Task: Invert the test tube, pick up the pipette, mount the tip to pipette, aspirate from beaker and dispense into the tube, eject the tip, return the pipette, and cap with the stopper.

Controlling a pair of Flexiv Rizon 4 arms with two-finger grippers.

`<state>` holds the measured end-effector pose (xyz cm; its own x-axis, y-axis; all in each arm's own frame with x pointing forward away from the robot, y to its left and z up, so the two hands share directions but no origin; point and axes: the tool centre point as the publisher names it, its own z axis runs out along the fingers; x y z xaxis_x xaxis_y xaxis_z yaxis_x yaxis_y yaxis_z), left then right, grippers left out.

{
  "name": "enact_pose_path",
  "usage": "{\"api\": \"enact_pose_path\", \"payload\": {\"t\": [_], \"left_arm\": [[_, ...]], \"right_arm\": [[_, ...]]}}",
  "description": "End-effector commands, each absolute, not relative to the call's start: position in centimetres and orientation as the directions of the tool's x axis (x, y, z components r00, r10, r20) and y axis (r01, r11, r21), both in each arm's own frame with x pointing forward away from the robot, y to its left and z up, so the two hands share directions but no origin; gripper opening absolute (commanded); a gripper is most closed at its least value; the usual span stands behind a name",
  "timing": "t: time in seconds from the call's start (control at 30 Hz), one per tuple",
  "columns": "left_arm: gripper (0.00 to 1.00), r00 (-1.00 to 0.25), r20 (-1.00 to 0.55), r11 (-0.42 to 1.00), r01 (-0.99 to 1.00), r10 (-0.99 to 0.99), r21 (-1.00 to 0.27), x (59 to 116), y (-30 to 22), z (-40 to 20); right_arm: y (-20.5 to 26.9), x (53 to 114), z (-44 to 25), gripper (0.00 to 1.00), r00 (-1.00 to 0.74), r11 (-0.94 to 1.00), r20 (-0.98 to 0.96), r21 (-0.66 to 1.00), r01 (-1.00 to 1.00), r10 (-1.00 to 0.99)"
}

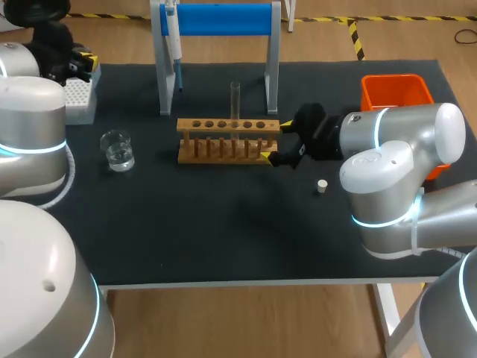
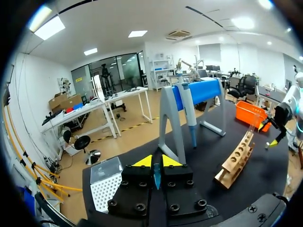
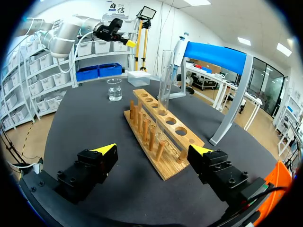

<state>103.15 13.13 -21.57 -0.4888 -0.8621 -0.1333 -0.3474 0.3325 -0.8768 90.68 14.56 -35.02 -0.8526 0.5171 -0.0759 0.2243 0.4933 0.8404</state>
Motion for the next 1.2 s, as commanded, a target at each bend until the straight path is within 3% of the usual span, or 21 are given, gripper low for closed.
{"api": "enact_pose_path", "payload": {"t": [0.03, 0.17, 0.33, 0.67, 1.2], "left_arm": [[0.00, -0.492, -0.131, 0.333, -0.351, -0.861, -0.875, 103.2, 13.2, -21.5], [0.00, -0.492, -0.131, 0.333, -0.351, -0.861, -0.875, 103.2, 13.2, -21.5], [0.00, -0.642, -0.115, 0.416, -0.341, -0.758, -0.843, 99.5, 8.2, -20.2], [0.00, -0.817, -0.074, 0.522, -0.292, -0.571, -0.802, 93.1, -0.5, -17.3], [0.00, -0.916, -0.008, 0.563, -0.241, -0.402, -0.791, 87.0, -9.2, -15.2]], "right_arm": [[14.6, 90.6, -35.0, 1.00, -0.852, 0.493, -0.076, 0.841, 0.224, 0.517], [14.6, 90.6, -35.0, 1.00, -0.852, 0.493, -0.076, 0.841, 0.224, 0.517], [14.6, 90.6, -35.0, 1.00, -0.852, 0.493, -0.076, 0.841, 0.224, 0.517], [14.6, 90.6, -35.0, 1.00, -0.852, 0.493, -0.076, 0.841, 0.224, 0.517], [14.6, 90.6, -35.0, 1.00, -0.852, 0.493, -0.076, 0.841, 0.224, 0.517]]}}
